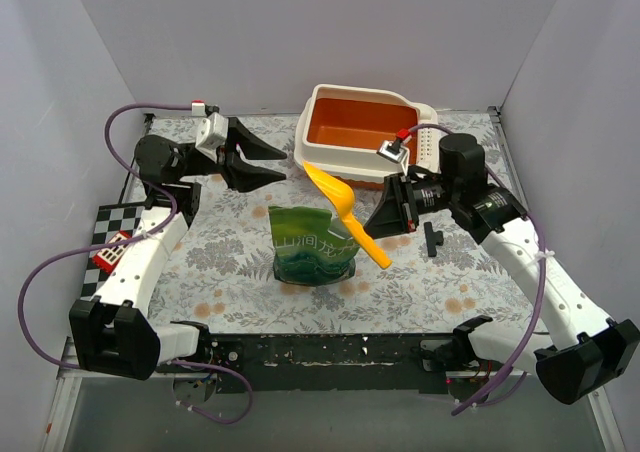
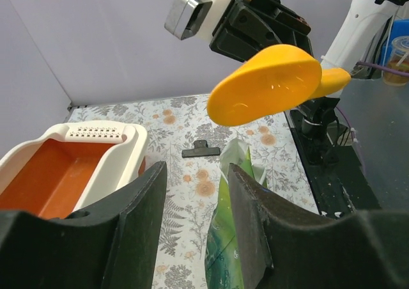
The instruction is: Fill the litter box with clean litter
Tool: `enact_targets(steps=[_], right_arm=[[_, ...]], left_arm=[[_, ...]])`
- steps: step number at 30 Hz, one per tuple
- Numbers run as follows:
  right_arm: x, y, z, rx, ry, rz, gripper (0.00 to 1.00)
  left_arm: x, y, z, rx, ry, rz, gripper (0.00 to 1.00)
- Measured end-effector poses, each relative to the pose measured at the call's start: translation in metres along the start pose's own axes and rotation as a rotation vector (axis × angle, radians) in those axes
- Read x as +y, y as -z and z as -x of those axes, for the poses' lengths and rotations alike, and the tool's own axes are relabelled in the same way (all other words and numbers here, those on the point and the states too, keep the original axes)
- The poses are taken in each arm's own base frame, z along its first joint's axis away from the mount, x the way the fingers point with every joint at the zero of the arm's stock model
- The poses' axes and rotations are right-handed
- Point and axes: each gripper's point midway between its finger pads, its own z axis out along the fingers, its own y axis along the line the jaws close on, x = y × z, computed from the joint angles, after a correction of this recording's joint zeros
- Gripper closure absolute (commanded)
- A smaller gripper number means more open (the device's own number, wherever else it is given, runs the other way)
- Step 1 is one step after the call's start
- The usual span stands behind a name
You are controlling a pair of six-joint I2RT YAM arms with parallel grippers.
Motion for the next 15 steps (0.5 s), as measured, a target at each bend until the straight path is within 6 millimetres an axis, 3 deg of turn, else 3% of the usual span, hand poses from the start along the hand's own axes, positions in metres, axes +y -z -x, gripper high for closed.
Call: enact_targets(steps=[8, 15], right_arm=[[0.000, -0.016, -0.007, 0.052, 0.007, 0.031, 0.99], [-0.013, -0.026, -0.005, 0.072, -0.021, 0.024, 0.99]], left_arm=[[0.001, -0.001, 0.005, -0.019, -0.002, -0.004, 0.55], [-0.001, -0.002, 0.010, -0.032, -0.001, -0.015, 0.55]])
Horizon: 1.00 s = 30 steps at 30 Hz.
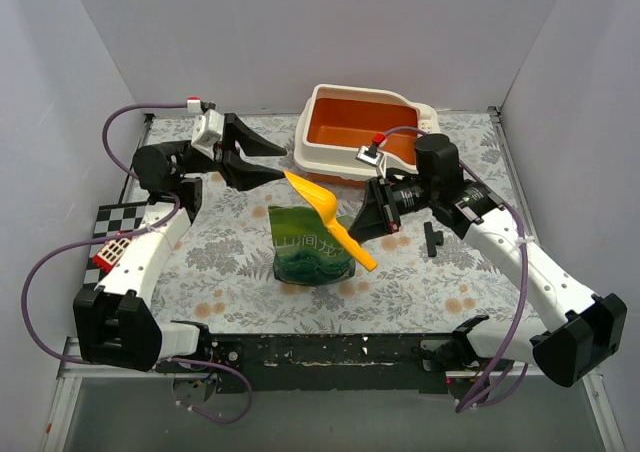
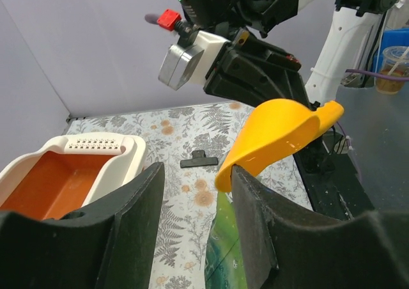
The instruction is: Fill the litter box with clean litter
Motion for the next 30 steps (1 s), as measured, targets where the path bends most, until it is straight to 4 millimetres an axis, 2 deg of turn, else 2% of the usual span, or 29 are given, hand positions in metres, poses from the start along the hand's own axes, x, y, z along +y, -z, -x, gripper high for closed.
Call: enact_targets(steps=[8, 18, 25, 29, 30], right_arm=[[-0.005, -0.004, 0.010, 0.002, -0.004, -0.003, 0.99], [0.003, -0.007, 0.017, 0.010, 0.022, 0.011, 0.99], [-0.002, -0.015, 0.017, 0.032, 0.006, 0.017, 0.99], [-0.001, -0.017, 0.020, 0.037, 0.009, 0.022, 0.99], [-0.001, -0.017, 0.022, 0.036, 0.014, 0.022, 0.99]], left_arm=[[-0.013, -0.002, 0.010, -0.014, -0.025, -0.039, 0.54], [-0.016, -0.001, 0.005, -0.009, -0.008, -0.048, 0.54], [-0.017, -0.001, 0.005, -0.014, -0.015, -0.054, 0.55], [-0.018, -0.002, 0.005, -0.011, -0.010, -0.061, 0.65], [-0.019, -0.002, 0.005, -0.009, -0.009, -0.064, 0.78]])
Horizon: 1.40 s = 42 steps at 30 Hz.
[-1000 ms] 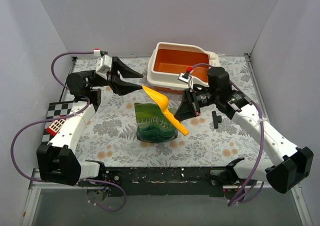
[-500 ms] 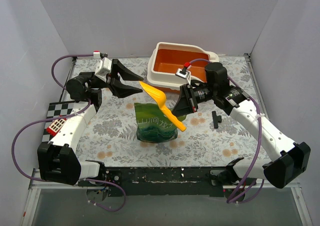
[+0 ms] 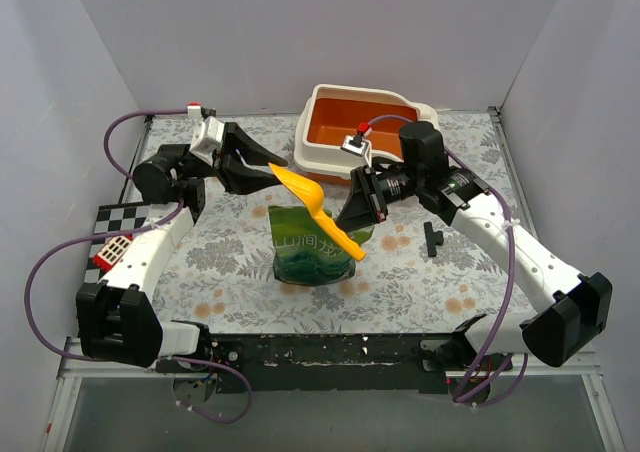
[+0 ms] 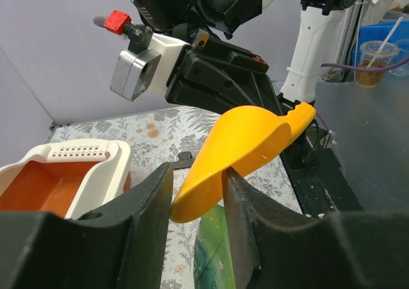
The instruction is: Fill the litter box with clean litter
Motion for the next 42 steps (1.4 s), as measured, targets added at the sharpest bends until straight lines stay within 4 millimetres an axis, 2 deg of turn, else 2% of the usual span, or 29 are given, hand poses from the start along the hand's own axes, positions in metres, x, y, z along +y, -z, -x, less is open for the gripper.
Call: enact_targets(steps=[2, 3, 9, 10, 11, 15, 18, 24, 29, 32, 35, 39, 42], right_arm=[[0.002, 0.000, 0.002, -0.001, 0.012, 0.005, 0.99], [0.003, 0.000, 0.002, 0.000, 0.011, 0.008, 0.99], [0.006, 0.001, -0.002, 0.021, -0.013, 0.029, 0.97], [0.006, 0.001, -0.003, 0.023, -0.015, 0.032, 0.76], [0.006, 0.001, -0.002, 0.024, -0.017, 0.032, 0.64], [0.005, 0.003, 0.012, -0.010, 0.028, -0.020, 0.44], [0.005, 0.015, 0.034, -0.072, 0.093, -0.099, 0.35], [-0.001, 0.066, 0.077, -0.242, 0.186, -0.262, 0.28], [-0.021, 0.104, 0.099, -0.384, 0.197, -0.443, 0.23], [-0.027, 0.117, 0.100, -0.453, 0.224, -0.500, 0.21], [-0.027, 0.125, 0.096, -0.513, 0.264, -0.534, 0.21], [-0.024, 0.131, 0.097, -0.561, 0.337, -0.551, 0.19], [-0.024, 0.134, 0.096, -0.589, 0.383, -0.548, 0.18]], left_arm=[[-0.002, -0.001, -0.001, 0.005, -0.001, -0.010, 0.96], [-0.002, -0.001, -0.001, 0.005, 0.000, -0.013, 1.00], [-0.006, 0.000, -0.006, 0.025, 0.005, -0.036, 1.00], [-0.006, 0.000, -0.006, 0.025, 0.011, -0.036, 1.00], [-0.006, 0.000, -0.007, 0.025, 0.019, -0.036, 1.00], [-0.004, -0.001, -0.009, 0.023, 0.067, -0.031, 1.00], [0.001, -0.004, -0.003, -0.003, 0.096, 0.012, 1.00], [0.002, -0.003, 0.007, -0.008, 0.044, 0.087, 1.00], [0.027, 0.001, -0.007, -0.019, 0.155, 0.229, 1.00], [0.045, 0.006, -0.013, -0.025, 0.262, 0.332, 1.00], [0.066, 0.012, -0.008, -0.040, 0.398, 0.449, 1.00], [0.074, 0.018, -0.006, -0.064, 0.536, 0.542, 1.00], [0.075, 0.023, -0.015, -0.063, 0.659, 0.604, 1.00]])
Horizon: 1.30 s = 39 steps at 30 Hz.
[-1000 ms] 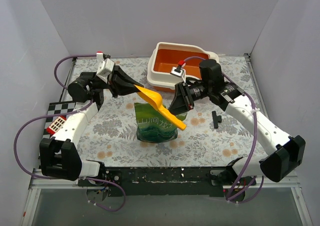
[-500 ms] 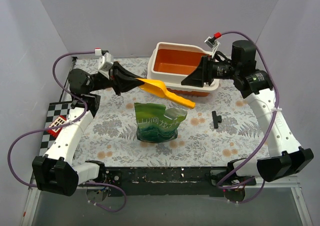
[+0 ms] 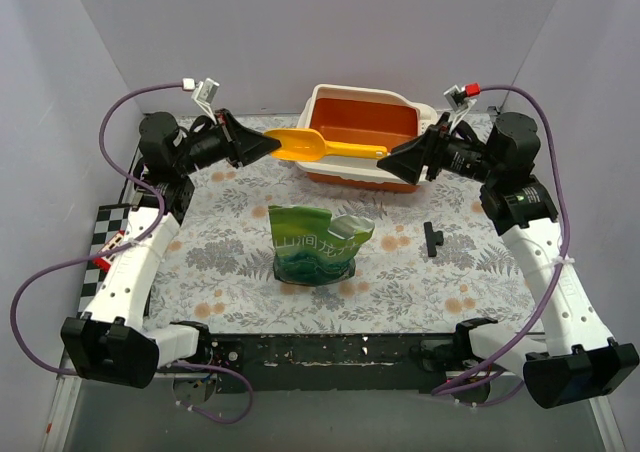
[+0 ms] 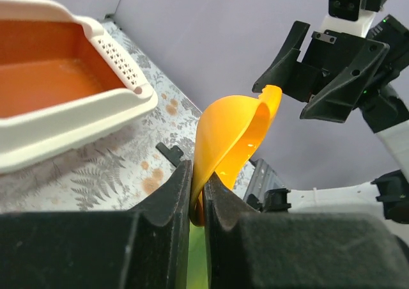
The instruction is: Fill the litter box with clean litter
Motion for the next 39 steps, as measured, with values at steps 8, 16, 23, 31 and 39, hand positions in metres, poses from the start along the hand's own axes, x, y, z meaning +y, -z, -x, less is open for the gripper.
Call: enact_targets(steps=[8, 16, 23, 31, 39], right_arm=[[0.008, -0.005, 0.001, -0.037, -0.015, 0.112, 0.18], [0.017, -0.011, 0.004, -0.023, -0.066, 0.211, 0.20], [0.012, -0.026, -0.012, 0.040, -0.137, 0.228, 0.22], [0.020, -0.031, -0.007, 0.053, -0.126, 0.257, 0.33], [0.021, -0.043, -0.010, 0.084, -0.147, 0.274, 0.39]], left_arm=[[0.005, 0.010, -0.024, 0.015, 0.236, 0.083, 1.00], [0.009, 0.012, -0.036, 0.018, 0.346, 0.095, 1.00], [0.008, 0.012, -0.034, 0.011, 0.349, 0.093, 1.00], [0.008, 0.012, -0.034, 0.010, 0.346, 0.092, 1.00], [0.008, 0.011, -0.033, 0.009, 0.343, 0.090, 1.00]])
